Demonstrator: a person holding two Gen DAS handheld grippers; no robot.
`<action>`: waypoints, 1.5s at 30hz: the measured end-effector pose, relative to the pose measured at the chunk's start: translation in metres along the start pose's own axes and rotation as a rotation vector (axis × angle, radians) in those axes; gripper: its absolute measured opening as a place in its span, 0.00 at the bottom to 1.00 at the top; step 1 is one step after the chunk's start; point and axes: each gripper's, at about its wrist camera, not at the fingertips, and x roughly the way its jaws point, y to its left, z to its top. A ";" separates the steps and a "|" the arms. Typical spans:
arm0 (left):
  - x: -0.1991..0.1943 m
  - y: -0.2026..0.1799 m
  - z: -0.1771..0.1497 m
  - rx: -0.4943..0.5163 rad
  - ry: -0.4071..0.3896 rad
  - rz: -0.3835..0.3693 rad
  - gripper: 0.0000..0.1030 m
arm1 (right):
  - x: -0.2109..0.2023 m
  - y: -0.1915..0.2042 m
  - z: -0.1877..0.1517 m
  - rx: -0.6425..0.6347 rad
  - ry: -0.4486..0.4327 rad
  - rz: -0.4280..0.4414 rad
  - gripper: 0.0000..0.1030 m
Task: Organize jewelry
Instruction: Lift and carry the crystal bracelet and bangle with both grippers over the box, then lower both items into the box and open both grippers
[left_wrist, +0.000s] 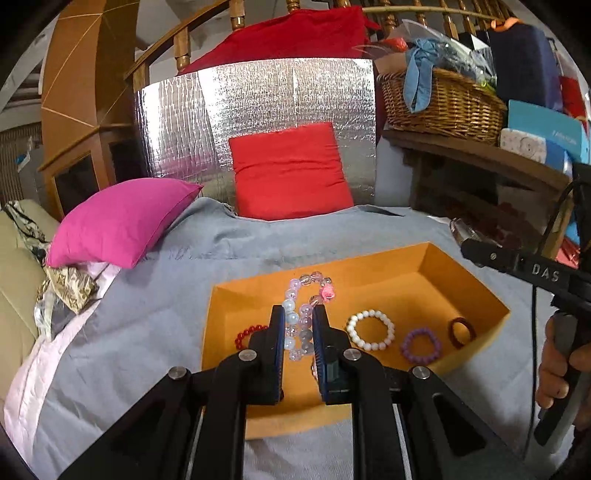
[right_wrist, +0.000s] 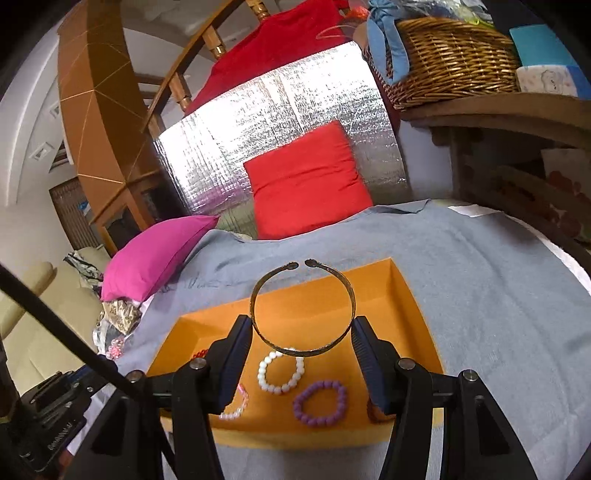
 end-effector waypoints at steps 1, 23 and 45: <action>0.005 -0.002 0.003 0.005 0.004 0.004 0.15 | 0.004 -0.002 0.003 0.006 -0.001 0.000 0.57; 0.118 0.004 0.017 -0.081 0.257 -0.156 0.15 | 0.092 -0.038 0.015 0.088 0.283 -0.098 0.57; 0.159 -0.015 -0.011 -0.073 0.489 -0.151 0.15 | 0.134 -0.029 -0.009 0.030 0.453 -0.207 0.58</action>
